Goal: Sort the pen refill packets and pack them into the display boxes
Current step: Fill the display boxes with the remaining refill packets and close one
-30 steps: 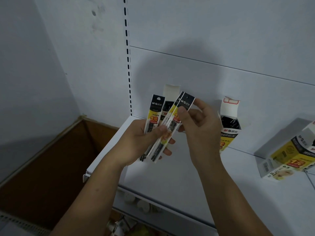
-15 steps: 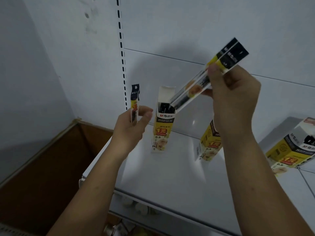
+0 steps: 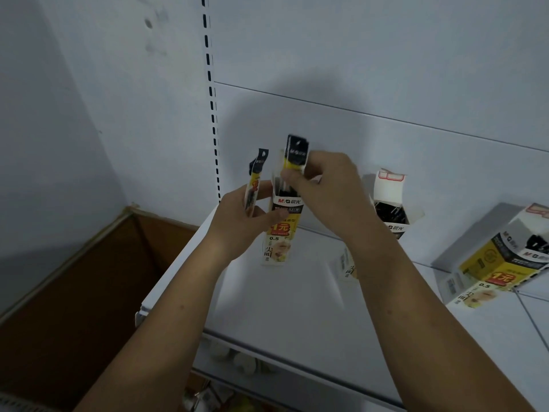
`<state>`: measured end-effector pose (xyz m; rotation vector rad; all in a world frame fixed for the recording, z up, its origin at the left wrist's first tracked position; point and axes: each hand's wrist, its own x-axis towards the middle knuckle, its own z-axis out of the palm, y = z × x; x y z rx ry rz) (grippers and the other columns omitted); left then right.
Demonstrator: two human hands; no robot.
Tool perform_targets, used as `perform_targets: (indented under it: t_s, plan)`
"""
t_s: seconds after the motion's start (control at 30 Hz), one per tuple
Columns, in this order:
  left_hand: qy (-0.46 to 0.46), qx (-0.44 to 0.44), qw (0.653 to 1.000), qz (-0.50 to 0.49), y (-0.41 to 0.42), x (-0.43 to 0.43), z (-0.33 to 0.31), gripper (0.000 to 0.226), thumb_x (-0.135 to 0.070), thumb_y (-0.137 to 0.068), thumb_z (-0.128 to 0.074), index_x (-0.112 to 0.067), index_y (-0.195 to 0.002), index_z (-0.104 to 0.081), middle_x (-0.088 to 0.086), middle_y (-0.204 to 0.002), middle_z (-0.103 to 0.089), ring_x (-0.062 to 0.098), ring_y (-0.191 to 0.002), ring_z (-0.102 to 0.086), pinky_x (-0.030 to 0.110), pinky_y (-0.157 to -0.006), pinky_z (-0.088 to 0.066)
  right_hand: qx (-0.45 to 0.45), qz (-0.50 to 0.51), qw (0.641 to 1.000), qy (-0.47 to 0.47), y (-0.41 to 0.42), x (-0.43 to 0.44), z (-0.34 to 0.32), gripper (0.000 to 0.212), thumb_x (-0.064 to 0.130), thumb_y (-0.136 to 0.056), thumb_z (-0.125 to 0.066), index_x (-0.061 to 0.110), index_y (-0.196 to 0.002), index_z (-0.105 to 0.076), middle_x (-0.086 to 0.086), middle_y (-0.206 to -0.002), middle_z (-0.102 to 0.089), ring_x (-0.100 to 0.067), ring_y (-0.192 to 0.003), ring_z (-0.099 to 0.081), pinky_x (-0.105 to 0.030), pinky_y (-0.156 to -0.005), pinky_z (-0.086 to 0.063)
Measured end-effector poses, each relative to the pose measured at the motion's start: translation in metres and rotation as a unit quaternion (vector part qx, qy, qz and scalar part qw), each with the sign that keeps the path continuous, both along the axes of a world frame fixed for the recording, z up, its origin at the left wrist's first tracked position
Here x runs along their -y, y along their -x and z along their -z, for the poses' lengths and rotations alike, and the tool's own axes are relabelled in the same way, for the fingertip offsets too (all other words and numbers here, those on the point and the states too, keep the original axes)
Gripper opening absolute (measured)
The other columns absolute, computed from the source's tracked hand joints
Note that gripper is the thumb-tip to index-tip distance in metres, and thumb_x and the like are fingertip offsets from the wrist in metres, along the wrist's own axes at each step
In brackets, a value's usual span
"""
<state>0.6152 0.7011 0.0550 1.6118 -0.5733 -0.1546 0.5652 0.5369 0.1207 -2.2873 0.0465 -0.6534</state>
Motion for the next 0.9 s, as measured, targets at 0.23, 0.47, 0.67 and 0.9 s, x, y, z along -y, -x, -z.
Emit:
perform_targets:
  t_s: [0.23, 0.47, 0.67, 0.9]
  plan:
    - [0.006, -0.007, 1.0, -0.006, 0.003, -0.001, -0.001, 0.037, -0.012, -0.09, -0.08, -0.036, -0.115, -0.067, -0.014, -0.107, -0.076, 0.001, -0.059, -0.063, 0.012, -0.057, -0.05, 0.069, 0.002, 0.997, 0.023, 0.004, 0.005, -0.013, 0.012, 0.024, -0.096, -0.071, 0.022, -0.105, -0.078, 0.017, -0.089, -0.069, 0.006, -0.075, -0.058, -0.003, -0.067, -0.038]
    - [0.005, -0.004, 1.0, -0.008, 0.004, -0.001, 0.0, 0.035, -0.013, -0.091, -0.079, -0.034, -0.114, -0.065, -0.015, -0.108, -0.074, 0.0, -0.061, -0.065, 0.011, -0.055, -0.048, -0.045, -0.03, 0.992, 0.116, 0.001, 0.003, -0.007, 0.008, 0.024, -0.094, -0.071, 0.023, -0.094, -0.079, 0.019, -0.081, -0.067, 0.011, -0.072, -0.059, 0.002, -0.066, -0.036]
    - [-0.003, 0.008, 1.0, -0.009, 0.004, -0.001, 0.0, 0.035, -0.015, -0.091, -0.079, -0.04, -0.111, -0.064, -0.02, -0.108, -0.072, 0.0, -0.062, -0.067, 0.011, -0.055, -0.049, -0.06, -0.019, 0.991, 0.121, 0.001, 0.001, -0.012, 0.012, 0.019, -0.094, -0.071, 0.024, -0.095, -0.082, 0.016, -0.082, -0.07, 0.01, -0.074, -0.061, -0.001, -0.067, -0.041]
    - [-0.008, 0.013, 1.0, -0.009, 0.005, -0.001, 0.0, 0.035, -0.016, -0.091, -0.079, -0.041, -0.111, -0.065, -0.019, -0.113, -0.073, 0.001, -0.062, -0.067, 0.012, -0.056, -0.049, -0.076, -0.002, 0.99, 0.123, 0.005, 0.001, -0.014, 0.013, 0.022, -0.092, -0.071, 0.028, -0.091, -0.082, 0.017, -0.08, -0.074, -0.002, -0.081, -0.069, -0.023, -0.08, -0.054]
